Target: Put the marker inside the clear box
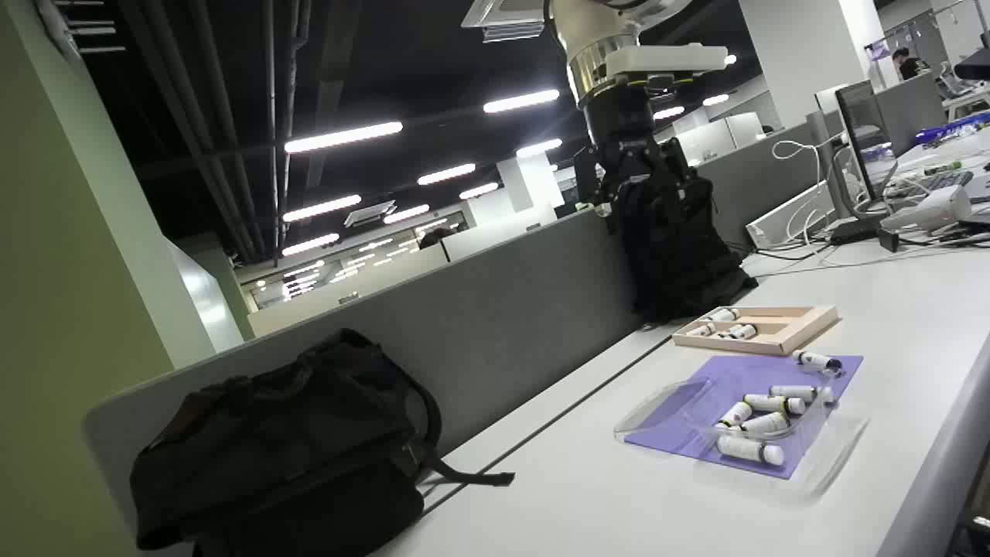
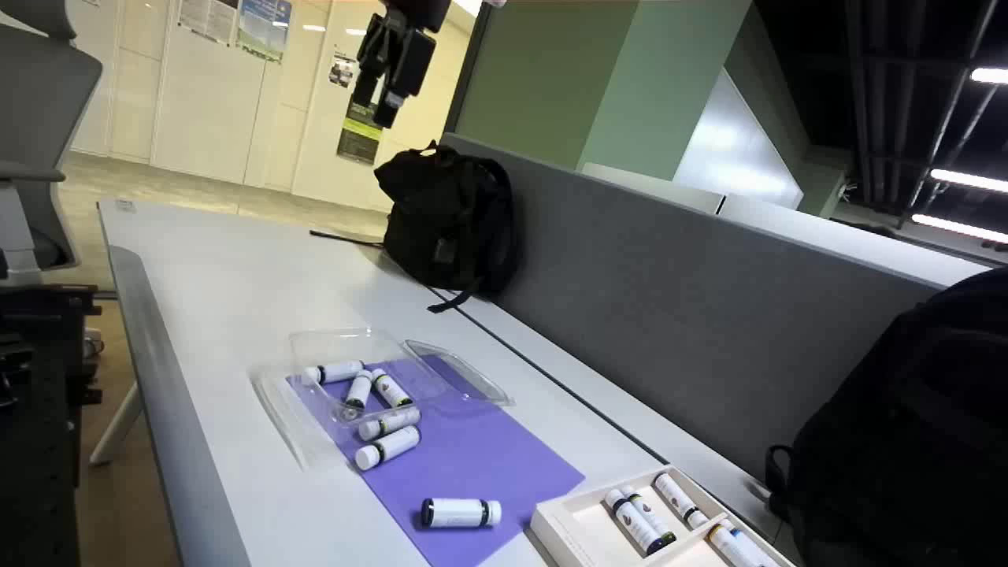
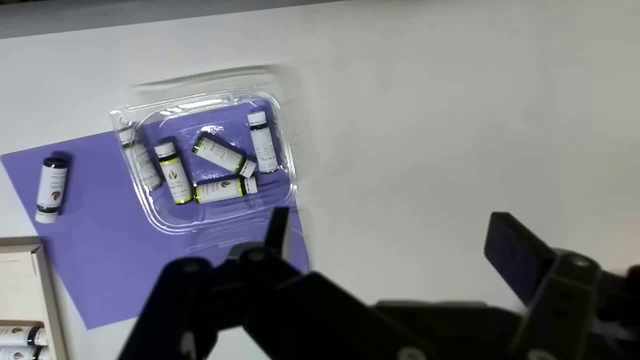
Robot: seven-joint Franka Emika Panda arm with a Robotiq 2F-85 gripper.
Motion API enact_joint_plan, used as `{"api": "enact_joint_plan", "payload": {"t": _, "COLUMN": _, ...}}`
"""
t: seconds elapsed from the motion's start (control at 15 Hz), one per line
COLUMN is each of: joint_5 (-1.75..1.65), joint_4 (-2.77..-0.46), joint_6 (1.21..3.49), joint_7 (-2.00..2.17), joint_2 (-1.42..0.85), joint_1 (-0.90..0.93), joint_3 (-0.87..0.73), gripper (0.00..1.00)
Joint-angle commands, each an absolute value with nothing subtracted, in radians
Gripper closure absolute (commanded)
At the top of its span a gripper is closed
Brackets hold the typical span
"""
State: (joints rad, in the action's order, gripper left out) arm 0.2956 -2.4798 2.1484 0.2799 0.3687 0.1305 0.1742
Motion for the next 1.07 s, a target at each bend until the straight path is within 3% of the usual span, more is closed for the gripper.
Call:
{"api": "enact_joint_plan", "payload": {"t": 0.0, "joint_5": 0.294, "joint_4": -2.479, "joint_6": 2.148, "joint_7": 0.281, "joint_2": 0.368, "joint_1": 0.134, "joint_3": 0.171, "gripper": 0.0}}
{"api": "enact_joint_plan", "payload": {"t": 0.6, "joint_5": 0.294, "joint_4": -2.479, "joint_6": 2.148, "joint_7": 0.281, "joint_2": 0.37, "joint_1": 0.134, "joint_3": 0.171, "gripper": 0.0}}
{"api": "enact_joint_plan", "payload": {"t": 1.0, "joint_5": 0.199, "joint_4": -2.612, "joint_6": 2.36, "joint_7": 0.311, "joint_2": 0.365, "joint_1": -0.016, "joint_3": 0.089, "gripper": 0.0}}
